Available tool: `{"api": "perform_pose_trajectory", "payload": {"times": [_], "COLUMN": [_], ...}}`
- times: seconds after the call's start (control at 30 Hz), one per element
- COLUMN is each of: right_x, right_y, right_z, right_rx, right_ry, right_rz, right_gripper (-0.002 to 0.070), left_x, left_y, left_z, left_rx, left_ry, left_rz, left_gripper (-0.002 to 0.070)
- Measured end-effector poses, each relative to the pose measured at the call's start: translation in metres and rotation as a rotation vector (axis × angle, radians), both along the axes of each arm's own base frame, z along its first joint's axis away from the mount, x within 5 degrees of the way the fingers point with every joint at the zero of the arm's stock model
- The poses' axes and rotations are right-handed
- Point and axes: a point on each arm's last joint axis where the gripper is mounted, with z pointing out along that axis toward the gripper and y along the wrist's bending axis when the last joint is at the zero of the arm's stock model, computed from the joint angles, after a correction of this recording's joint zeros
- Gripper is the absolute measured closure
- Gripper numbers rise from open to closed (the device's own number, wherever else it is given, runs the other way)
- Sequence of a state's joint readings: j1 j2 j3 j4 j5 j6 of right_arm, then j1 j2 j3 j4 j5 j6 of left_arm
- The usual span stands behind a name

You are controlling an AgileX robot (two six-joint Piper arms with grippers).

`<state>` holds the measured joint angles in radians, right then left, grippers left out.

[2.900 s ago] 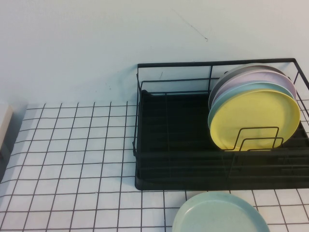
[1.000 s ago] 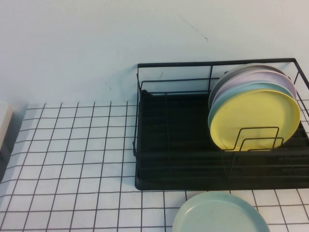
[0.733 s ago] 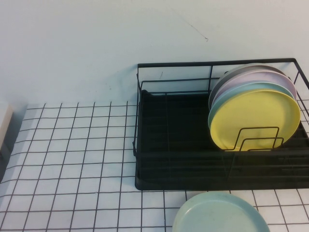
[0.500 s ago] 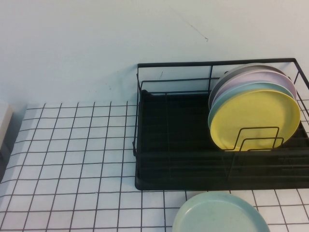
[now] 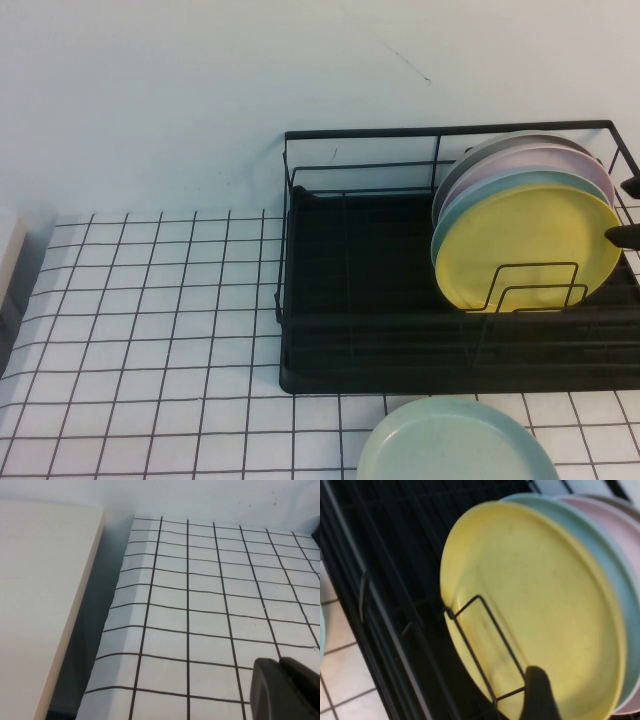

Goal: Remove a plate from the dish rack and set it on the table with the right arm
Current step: Grasp the plate from the shelf

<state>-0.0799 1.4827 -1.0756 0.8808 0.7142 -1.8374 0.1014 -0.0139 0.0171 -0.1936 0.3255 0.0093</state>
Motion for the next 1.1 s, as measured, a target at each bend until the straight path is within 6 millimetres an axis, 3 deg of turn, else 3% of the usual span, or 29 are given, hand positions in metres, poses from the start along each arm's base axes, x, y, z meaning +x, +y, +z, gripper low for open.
{"api": "perform_pose_trajectory", "payload": {"times": [0.27, 0.73, 1.1], "right_x": [0.017, 0.03, 0.043], "right_y": [-0.003, 0.002, 0.002], "right_z": [-0.026, -0.026, -0.048], "right_rx": [-0.028, 0.068, 0.092], "right_ry": [0.023, -0.083, -0.062], "right_rz": [-0.003, 0.005, 0.002], "right_gripper": [0.028, 0.029, 0.03], "left_x": [0.0, 0.0, 0.0], "left_y": [0.0, 0.0, 0.0], "left_z": [0.0, 0.0, 0.0], "left_rx": [0.0, 0.0, 0.0], "left_ry": [0.0, 0.0, 0.0], "left_rz": [0.0, 0.0, 0.0], "left_gripper": [0.0678, 0.0678, 0.0678]}}
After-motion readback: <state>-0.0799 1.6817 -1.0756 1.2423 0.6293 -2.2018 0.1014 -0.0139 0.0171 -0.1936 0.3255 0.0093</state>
